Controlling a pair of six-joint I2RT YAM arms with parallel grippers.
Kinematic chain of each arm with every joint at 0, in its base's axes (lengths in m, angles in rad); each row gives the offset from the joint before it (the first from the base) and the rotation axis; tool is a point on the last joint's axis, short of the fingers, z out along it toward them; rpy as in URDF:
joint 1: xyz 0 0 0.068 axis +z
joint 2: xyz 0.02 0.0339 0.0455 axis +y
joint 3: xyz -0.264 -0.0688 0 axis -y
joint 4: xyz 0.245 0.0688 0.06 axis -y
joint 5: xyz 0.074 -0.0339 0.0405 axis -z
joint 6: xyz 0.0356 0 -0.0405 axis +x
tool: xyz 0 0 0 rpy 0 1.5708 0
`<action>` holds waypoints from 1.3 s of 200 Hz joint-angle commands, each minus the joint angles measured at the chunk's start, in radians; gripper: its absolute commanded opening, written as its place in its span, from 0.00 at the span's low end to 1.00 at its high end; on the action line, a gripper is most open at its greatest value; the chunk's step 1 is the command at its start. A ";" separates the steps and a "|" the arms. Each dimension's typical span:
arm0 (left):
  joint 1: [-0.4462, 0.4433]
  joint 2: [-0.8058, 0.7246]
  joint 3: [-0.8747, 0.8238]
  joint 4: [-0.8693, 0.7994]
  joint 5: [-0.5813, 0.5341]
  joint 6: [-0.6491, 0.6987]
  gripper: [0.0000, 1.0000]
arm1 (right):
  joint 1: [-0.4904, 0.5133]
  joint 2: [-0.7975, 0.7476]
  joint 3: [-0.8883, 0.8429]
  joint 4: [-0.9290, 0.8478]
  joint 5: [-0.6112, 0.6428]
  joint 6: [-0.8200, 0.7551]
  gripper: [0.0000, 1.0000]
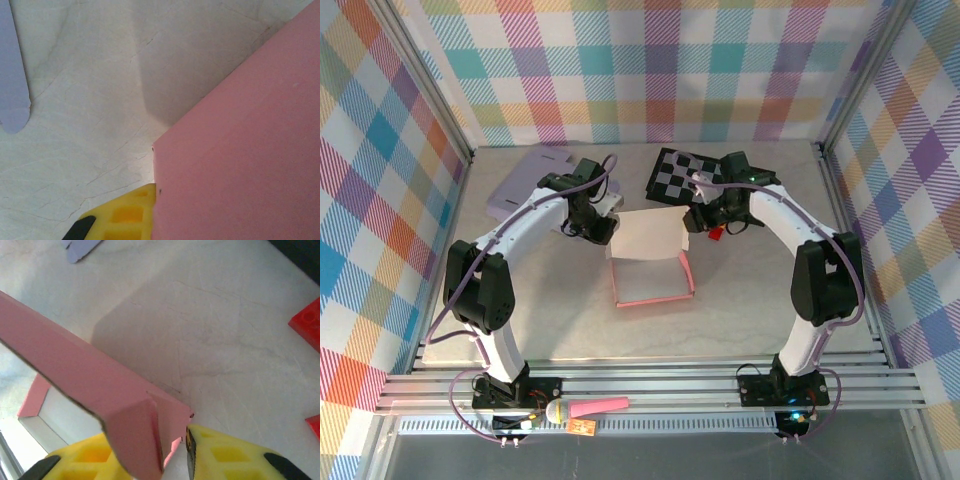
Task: Fold the paper box
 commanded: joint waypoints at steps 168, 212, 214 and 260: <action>0.004 0.008 0.006 0.178 -0.172 -0.463 0.07 | 0.222 -0.054 0.039 0.157 0.577 0.382 0.00; 0.005 0.004 -0.033 0.369 -0.198 -0.553 0.06 | 0.262 -0.084 -0.037 0.317 0.677 0.577 0.00; 0.005 0.004 -0.035 0.378 -0.197 -0.554 0.06 | 0.264 -0.086 -0.045 0.338 0.679 0.583 0.00; 0.008 -0.032 -0.184 0.644 -0.152 -0.517 0.05 | 0.297 -0.165 -0.303 0.724 0.712 0.557 0.00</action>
